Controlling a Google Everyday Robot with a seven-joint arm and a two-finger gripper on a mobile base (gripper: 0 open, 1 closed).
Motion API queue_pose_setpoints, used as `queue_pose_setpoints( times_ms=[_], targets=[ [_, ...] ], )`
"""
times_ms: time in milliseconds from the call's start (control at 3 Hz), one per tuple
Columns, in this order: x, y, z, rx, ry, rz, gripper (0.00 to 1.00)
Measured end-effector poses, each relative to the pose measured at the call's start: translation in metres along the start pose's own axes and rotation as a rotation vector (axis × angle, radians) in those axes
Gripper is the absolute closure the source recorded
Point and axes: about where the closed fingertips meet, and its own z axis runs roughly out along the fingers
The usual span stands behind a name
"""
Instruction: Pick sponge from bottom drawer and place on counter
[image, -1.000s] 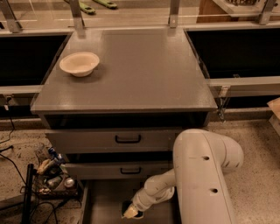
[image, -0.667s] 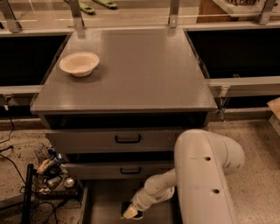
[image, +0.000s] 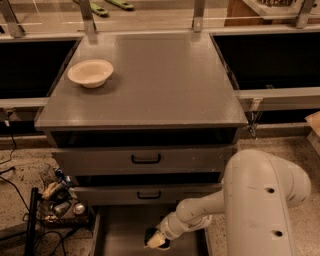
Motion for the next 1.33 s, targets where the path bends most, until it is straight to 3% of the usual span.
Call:
queue_pose_setpoints(
  times_ms=[333,1000,1333],
  targets=[
    [0.001,0.017,-0.043,0.055,-0.012,0.002,1.0],
    [0.012,0.016,-0.03,0.017,-0.001,0.039,1.0],
    [0.01,0.008,-0.071,0.088,-0.014,0.059,1.0]
  ],
)
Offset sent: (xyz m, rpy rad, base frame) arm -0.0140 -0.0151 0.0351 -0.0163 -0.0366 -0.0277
